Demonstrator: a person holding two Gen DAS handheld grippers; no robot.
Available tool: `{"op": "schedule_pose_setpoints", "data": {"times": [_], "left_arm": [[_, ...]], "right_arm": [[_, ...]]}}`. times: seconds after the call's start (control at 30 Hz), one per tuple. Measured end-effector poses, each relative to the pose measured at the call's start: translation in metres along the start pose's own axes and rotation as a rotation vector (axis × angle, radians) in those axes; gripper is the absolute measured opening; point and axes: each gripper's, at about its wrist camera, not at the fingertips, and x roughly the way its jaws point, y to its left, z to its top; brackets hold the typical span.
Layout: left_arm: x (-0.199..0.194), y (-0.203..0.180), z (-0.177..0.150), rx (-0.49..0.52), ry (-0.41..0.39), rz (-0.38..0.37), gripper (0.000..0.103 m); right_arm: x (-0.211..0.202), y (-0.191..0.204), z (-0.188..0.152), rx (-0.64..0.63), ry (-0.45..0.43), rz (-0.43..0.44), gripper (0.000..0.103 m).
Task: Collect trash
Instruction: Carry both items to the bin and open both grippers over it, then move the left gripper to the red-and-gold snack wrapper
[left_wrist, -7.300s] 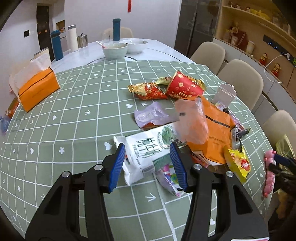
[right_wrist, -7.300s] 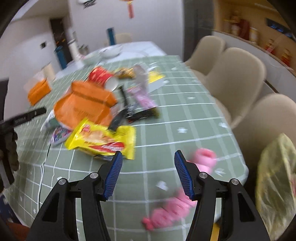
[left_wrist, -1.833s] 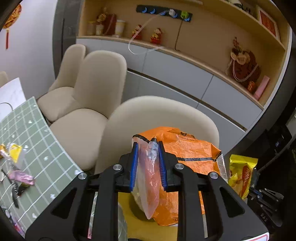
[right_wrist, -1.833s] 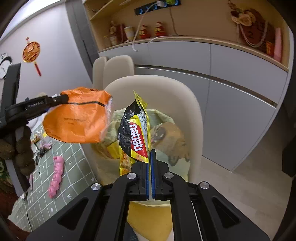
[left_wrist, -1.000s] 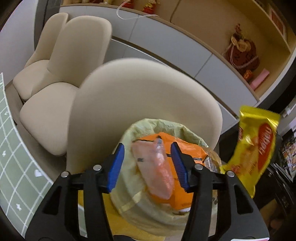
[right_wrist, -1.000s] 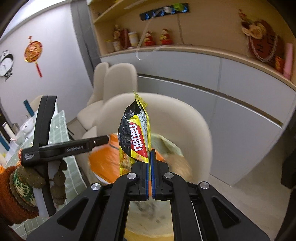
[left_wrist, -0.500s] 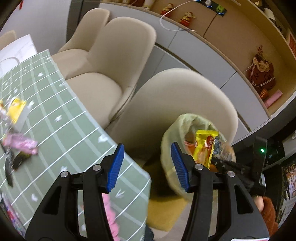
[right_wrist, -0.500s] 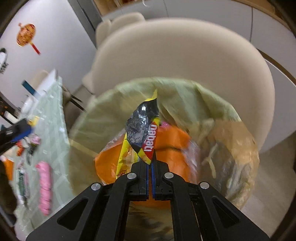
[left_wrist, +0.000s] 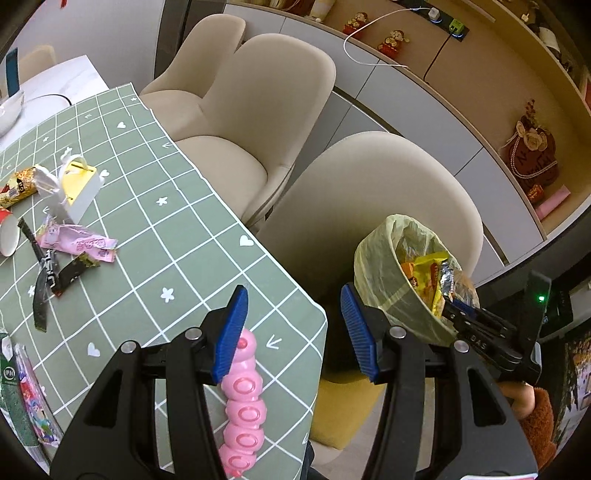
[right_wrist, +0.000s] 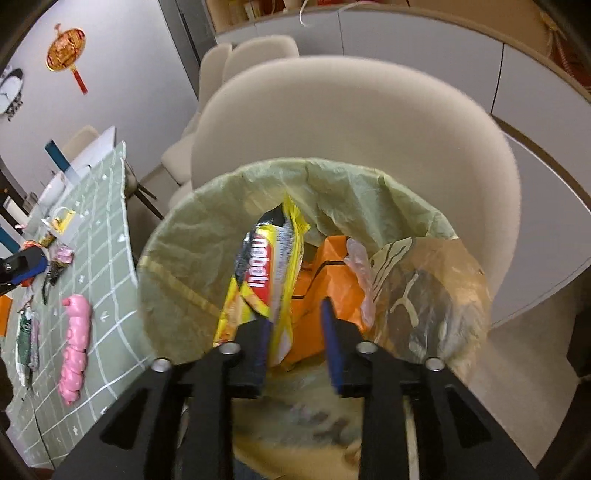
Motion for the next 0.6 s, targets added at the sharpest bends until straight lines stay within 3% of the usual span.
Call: {"op": "schedule_pose_setpoints", "data": {"times": [0.23,0.6], "left_arm": [[-0.021,0.011,-0.019,0.006,-0.008,0.025,0.050],[-0.073,0.073,-0.052,-0.088,-0.054,0.118,0.050]], "right_arm": [[-0.030,-0.002,-0.017,0.006,-0.055,-0.038,0.037],[-0.063,0.003,-0.038,0.021,-0.115,-0.083,0.038]]}}
